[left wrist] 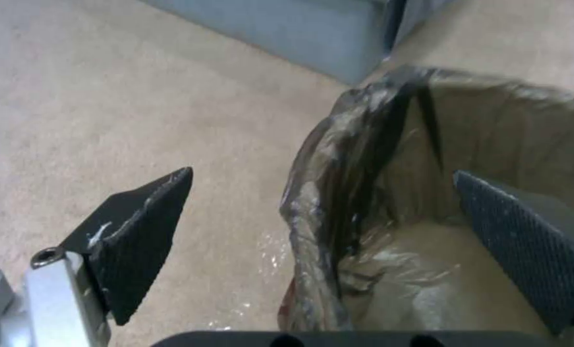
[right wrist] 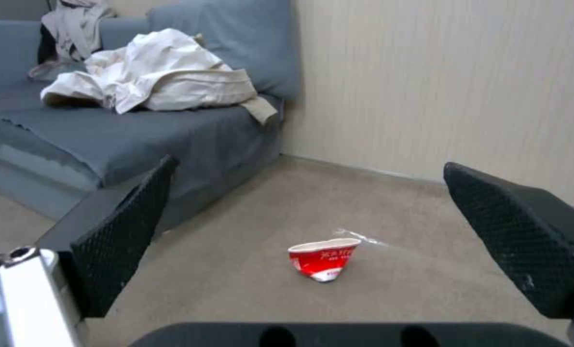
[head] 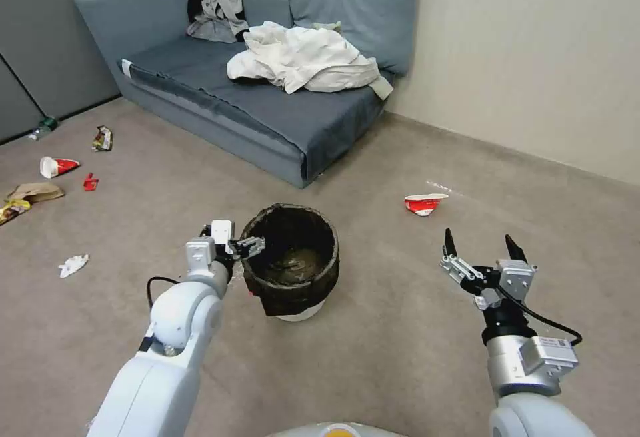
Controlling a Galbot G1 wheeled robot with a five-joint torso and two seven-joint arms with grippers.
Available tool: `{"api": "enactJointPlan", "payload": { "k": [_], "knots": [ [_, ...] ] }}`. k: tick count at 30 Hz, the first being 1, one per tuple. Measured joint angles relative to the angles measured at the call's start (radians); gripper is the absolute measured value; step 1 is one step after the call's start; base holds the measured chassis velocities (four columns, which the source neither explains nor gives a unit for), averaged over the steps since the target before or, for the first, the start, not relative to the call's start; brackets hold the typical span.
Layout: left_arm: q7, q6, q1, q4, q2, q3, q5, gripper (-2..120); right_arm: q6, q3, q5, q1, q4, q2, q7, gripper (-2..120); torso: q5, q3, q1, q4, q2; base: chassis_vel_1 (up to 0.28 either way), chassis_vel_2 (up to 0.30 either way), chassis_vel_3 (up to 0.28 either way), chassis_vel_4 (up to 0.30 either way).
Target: Pick up the trash can from the floor.
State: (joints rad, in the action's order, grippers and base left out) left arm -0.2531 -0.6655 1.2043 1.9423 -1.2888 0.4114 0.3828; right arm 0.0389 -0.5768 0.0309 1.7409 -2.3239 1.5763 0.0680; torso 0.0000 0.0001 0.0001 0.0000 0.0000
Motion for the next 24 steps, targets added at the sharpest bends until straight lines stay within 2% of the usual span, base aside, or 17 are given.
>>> {"api": "enactJointPlan", "payload": {
  "k": [12, 24],
  "knots": [
    [-0.009, -0.014, -0.039, -0.093, -0.011, -0.022, -0.005, 100, -0.004, -0.003, 0.001, 0.002, 0.003, -0.001, 0.000, 100, 0.0000, 0.000, 0.000, 0.0000, 0.000, 0.000, 0.000, 0.000, 0.000],
    [-0.009, -0.021, -0.041, -0.108, -0.019, -0.025, -0.004, 99, -0.006, -0.003, 0.002, 0.001, 0.008, -0.001, 0.000, 100, 0.0000, 0.000, 0.000, 0.0000, 0.000, 0.000, 0.000, 0.000, 0.000]
  ]
}}
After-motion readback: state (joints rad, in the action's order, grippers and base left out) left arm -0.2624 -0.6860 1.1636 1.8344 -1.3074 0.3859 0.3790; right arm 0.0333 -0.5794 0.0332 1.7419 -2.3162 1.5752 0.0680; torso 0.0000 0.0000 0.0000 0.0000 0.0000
